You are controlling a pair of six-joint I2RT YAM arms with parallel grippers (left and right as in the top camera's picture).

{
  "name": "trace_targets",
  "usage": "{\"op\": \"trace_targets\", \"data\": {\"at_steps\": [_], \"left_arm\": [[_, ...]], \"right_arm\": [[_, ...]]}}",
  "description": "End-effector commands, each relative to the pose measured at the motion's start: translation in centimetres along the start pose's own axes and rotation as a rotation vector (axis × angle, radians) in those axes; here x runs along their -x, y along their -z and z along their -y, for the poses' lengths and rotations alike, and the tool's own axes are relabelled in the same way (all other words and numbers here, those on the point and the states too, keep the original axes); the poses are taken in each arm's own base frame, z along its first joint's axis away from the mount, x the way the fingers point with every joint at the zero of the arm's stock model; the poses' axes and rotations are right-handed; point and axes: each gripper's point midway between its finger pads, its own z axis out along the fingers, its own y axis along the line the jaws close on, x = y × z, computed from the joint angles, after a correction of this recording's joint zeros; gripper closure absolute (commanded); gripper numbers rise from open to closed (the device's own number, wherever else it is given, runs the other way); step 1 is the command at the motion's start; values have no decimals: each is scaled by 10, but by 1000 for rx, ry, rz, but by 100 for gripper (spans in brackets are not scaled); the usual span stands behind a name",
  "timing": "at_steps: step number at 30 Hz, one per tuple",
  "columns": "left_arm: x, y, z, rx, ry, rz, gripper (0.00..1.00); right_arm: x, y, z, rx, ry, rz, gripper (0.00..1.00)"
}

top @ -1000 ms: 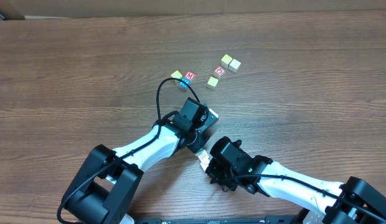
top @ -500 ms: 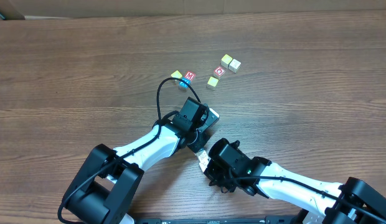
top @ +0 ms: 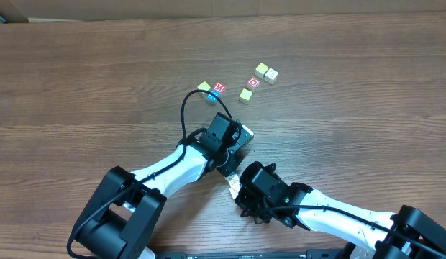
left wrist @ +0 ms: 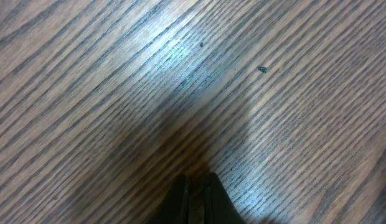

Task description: Flip 5 blocks

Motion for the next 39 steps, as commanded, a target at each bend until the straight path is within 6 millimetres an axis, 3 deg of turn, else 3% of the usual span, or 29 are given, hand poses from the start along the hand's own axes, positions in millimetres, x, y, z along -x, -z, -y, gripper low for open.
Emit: {"op": "trace_targets", "data": {"at_steps": [1, 39], "left_arm": [[-32, -17, 21, -68, -14, -99, 96], [-29, -17, 24, -71, -24, -88, 96]], "right_arm": [[1, 0, -5, 14, -3, 18, 96], [4, -1, -3, 8, -2, 40, 96]]}}
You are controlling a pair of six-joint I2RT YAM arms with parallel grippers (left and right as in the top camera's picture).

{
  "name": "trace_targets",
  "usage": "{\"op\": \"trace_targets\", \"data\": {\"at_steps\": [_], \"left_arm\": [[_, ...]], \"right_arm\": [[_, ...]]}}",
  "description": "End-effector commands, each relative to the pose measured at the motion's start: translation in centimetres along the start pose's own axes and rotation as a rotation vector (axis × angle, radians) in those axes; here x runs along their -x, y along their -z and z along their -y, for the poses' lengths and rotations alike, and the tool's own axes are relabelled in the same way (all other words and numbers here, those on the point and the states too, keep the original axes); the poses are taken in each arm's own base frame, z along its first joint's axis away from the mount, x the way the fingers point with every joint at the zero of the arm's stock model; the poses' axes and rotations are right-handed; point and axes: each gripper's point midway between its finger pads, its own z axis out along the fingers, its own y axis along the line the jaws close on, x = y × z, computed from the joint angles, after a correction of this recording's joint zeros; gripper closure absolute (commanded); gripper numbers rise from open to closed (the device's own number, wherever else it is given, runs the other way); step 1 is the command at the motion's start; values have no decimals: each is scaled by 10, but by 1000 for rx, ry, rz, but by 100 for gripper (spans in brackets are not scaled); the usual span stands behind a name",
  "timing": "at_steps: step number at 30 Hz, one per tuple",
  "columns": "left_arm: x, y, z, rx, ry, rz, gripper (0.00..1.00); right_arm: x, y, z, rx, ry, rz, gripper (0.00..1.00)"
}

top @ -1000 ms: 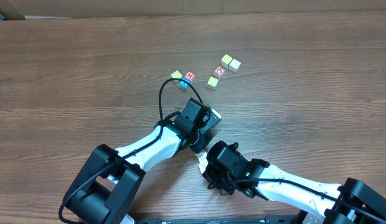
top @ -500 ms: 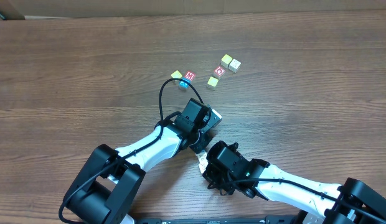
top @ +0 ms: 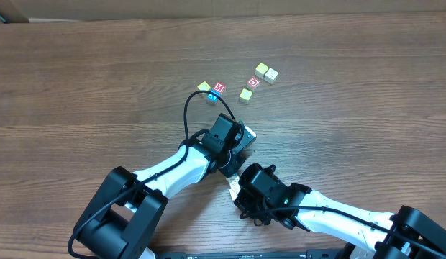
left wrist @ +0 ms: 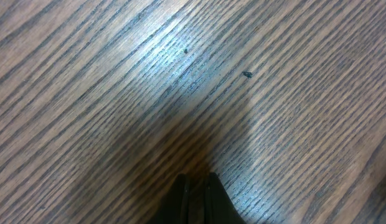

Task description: Flip 5 blocks

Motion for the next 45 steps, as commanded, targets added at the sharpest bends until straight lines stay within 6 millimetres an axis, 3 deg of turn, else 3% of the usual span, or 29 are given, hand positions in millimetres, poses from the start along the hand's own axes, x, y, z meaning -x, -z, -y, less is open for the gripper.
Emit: {"op": "trace_targets", "data": {"at_steps": [1, 12, 45], "left_arm": [[-32, -16, 18, -66, -5, -95, 96], [-29, -16, 21, -74, -11, -85, 96], [-23, -17, 31, -97, -31, -62, 96]], "right_arm": [[9, 0, -4, 13, 1, 52, 96], [10, -10, 3, -17, -8, 43, 96], [8, -10, 2, -12, -7, 33, 96]]}}
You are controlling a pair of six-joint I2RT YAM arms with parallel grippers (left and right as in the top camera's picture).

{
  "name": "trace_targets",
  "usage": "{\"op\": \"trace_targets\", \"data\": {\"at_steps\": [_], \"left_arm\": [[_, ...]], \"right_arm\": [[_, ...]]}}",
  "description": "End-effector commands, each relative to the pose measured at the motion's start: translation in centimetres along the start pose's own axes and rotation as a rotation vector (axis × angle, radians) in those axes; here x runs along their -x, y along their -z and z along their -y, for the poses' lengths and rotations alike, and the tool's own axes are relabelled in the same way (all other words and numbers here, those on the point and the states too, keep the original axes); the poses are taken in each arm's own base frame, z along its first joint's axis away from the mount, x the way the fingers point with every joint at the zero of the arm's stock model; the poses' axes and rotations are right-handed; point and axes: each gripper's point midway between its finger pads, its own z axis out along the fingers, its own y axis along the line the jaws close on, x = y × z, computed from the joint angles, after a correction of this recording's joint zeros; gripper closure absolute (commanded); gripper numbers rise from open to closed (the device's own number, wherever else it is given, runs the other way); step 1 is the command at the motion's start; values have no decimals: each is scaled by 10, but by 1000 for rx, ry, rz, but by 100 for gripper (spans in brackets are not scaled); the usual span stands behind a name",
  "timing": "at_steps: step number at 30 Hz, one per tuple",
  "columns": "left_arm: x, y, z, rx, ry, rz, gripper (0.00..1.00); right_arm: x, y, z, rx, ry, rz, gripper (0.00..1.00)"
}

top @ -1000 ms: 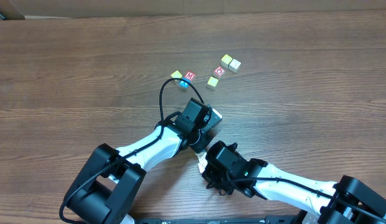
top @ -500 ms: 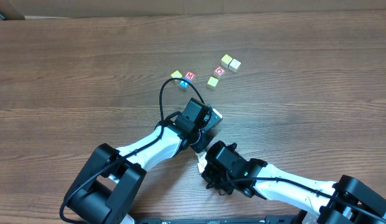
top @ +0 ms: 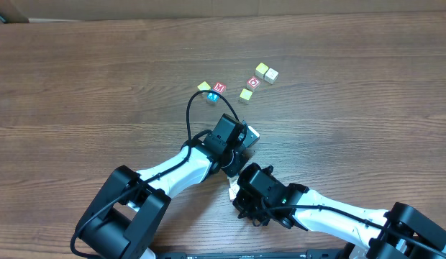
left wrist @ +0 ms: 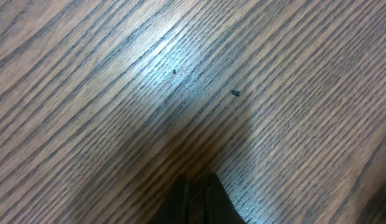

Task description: Flip 5 blocks

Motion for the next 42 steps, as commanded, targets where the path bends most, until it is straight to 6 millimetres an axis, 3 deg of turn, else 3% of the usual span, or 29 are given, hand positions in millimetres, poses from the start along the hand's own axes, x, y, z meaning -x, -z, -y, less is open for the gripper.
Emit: {"op": "trace_targets", "data": {"at_steps": [1, 42], "left_arm": [[-31, -13, 25, -91, -11, -90, 96], [-24, -14, 25, -68, -26, -66, 96]], "right_arm": [[11, -4, 1, -8, -7, 56, 96], [3, -6, -2, 3, 5, 59, 96]]}}
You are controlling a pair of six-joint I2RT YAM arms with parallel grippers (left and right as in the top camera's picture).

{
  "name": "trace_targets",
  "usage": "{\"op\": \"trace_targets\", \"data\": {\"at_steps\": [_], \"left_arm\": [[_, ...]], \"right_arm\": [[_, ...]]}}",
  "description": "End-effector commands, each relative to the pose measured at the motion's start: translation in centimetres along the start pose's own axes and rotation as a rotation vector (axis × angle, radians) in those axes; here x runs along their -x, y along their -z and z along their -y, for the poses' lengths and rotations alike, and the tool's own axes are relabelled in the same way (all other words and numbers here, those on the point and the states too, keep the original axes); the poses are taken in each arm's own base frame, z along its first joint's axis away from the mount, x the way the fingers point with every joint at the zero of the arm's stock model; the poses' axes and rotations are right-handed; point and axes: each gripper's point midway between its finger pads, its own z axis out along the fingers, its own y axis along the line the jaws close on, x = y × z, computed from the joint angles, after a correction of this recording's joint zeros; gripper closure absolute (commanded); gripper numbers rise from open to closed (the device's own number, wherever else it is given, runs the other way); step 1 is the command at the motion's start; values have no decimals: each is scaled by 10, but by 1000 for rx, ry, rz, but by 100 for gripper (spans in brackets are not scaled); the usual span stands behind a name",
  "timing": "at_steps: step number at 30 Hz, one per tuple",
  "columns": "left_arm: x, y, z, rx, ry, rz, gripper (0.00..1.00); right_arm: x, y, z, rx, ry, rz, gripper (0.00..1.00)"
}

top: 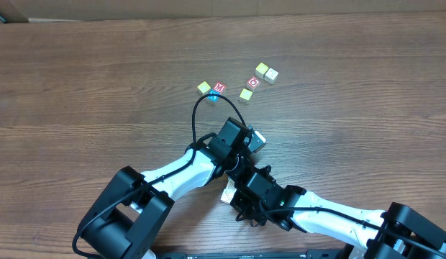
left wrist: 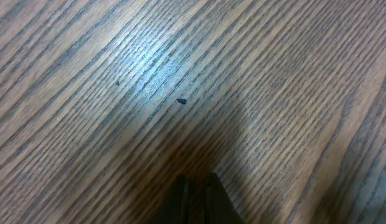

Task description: Flip 5 blocks

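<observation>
Several small blocks lie in a loose group at the far middle of the table: a yellow block (top: 203, 88), a red M block (top: 219, 87) with a bit of blue beside it, a yellow block (top: 245, 94), a red O block (top: 254, 83), a yellow block (top: 260, 70) and a cream block (top: 271, 75). My left gripper (top: 241, 141) hangs below the group, pointing down at bare wood. In the left wrist view its dark fingertips (left wrist: 196, 185) stand close together with nothing between them. My right gripper (top: 246, 196) sits just below the left one, its fingers hidden under the wrist.
The wood-grain table (top: 79, 79) fills both views. A dark speck (left wrist: 181, 101) lies on the wood ahead of the left fingertips. A black cable (top: 198, 115) loops up from the left arm toward the blocks. The two wrists nearly touch.
My left gripper has shifted a little to the right; the speck in its wrist view has slid left and down. The right wrist has moved slightly left, closer under it. No block has moved.
At the oldest moment my left gripper hung shut over bare wood below the blocks, the right wrist beside it. At each later moment both stood a little further along, the left to the right and the right to the left. The blocks have stayed where they were.
</observation>
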Motion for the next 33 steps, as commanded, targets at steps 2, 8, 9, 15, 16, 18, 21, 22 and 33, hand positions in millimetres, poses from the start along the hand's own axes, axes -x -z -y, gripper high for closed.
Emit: {"op": "trace_targets", "data": {"at_steps": [2, 8, 9, 15, 16, 18, 21, 22, 33], "left_arm": [[-28, -11, 0, 10, 12, -82, 96], [-28, -11, -11, 72, 9, -85, 96], [-27, -10, -13, 83, 10, -83, 96], [-24, -8, -30, 123, 72, -62, 96], [-24, -7, -34, 127, 85, -58, 96], [-25, -6, -40, 135, 101, -56, 96], [-26, -5, -48, 146, 120, -56, 96], [-27, -4, -51, 152, 126, -57, 96], [-45, 2, -74, 198, 193, -106, 96]], "right_arm": [[5, -2, 3, -16, -8, 32, 96], [6, -2, 7, -31, -12, 40, 96], [6, -2, 7, -34, -14, 40, 96], [7, -2, 7, -33, -14, 41, 96], [7, -2, 7, -33, -14, 41, 96], [7, -2, 7, -34, -14, 43, 96], [7, -2, 7, -34, -14, 45, 96], [8, -2, 8, -34, -14, 48, 96], [17, -1, 13, -55, -19, 97, 96]]}}
